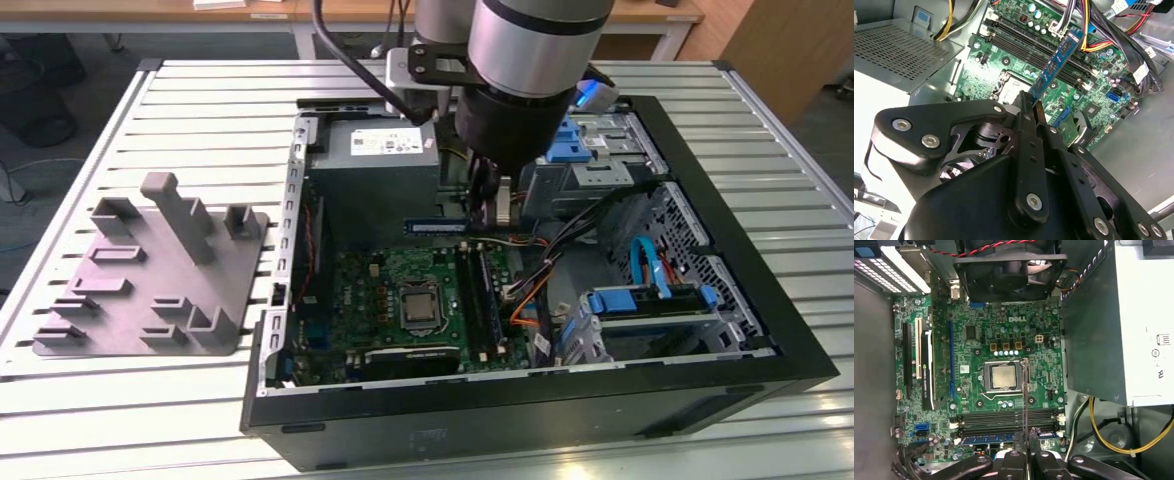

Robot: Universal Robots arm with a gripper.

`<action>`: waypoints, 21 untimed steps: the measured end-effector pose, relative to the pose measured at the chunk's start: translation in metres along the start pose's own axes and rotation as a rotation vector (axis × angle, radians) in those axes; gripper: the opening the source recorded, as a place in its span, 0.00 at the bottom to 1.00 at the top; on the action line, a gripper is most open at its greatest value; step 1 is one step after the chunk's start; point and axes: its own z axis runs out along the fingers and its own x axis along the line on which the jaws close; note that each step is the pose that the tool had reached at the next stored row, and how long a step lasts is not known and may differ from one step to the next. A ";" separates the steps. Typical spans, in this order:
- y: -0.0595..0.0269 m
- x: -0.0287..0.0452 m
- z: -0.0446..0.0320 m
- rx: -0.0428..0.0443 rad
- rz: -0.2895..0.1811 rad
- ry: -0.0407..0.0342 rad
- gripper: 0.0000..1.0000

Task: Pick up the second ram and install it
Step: 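Pick up the second ram and move it above second insertion slot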

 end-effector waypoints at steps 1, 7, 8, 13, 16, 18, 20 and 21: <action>-0.0001 0.0003 0.0007 0.0000 0.000 -0.0001 0.14; -0.0004 0.0027 0.0053 -0.0001 0.000 0.0002 0.14; -0.0003 0.0035 0.0060 0.0000 0.000 0.0001 0.14; 0.0006 0.0090 0.0091 0.0000 0.000 0.0000 0.14; 0.0006 0.0112 0.0110 0.0000 0.000 0.0000 0.14; 0.0007 0.0116 0.0119 0.0000 0.000 0.0000 0.14; 0.0007 0.0116 0.0119 -0.0001 0.000 0.0003 0.14; 0.0007 0.0117 0.0119 0.0000 0.000 0.0002 0.14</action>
